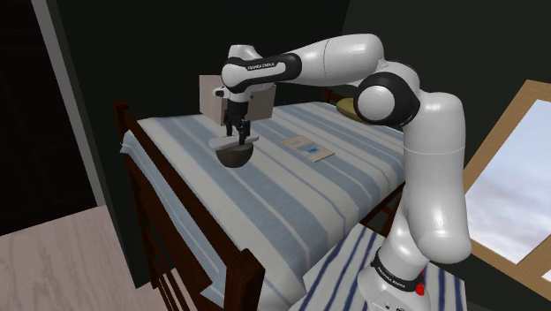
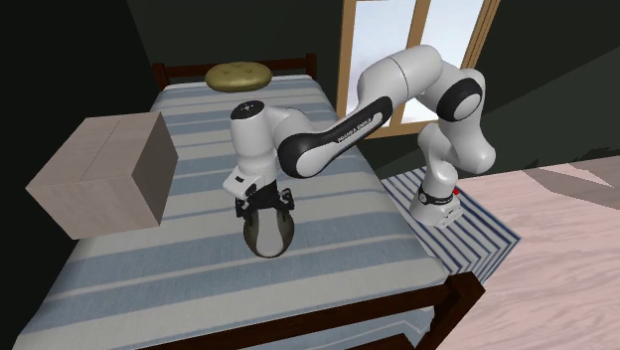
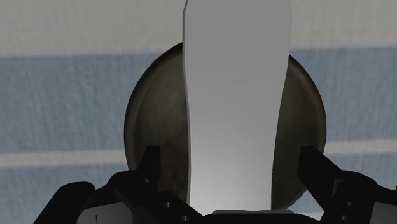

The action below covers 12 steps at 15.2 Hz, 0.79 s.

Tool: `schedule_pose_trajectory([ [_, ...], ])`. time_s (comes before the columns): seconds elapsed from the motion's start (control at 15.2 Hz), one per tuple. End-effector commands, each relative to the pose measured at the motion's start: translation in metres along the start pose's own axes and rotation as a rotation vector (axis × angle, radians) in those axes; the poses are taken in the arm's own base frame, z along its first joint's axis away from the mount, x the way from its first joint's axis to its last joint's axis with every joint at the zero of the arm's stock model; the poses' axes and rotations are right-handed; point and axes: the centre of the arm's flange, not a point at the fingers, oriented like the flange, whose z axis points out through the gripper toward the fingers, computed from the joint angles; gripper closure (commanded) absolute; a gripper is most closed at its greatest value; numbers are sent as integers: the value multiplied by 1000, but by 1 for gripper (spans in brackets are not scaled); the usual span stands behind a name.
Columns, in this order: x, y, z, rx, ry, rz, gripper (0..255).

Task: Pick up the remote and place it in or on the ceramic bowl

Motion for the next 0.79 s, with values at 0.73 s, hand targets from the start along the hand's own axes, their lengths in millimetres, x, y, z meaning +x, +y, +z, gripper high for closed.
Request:
schedule_pose_trajectory([
  [0.73, 0, 0, -50, 0, 0, 0, 0],
])
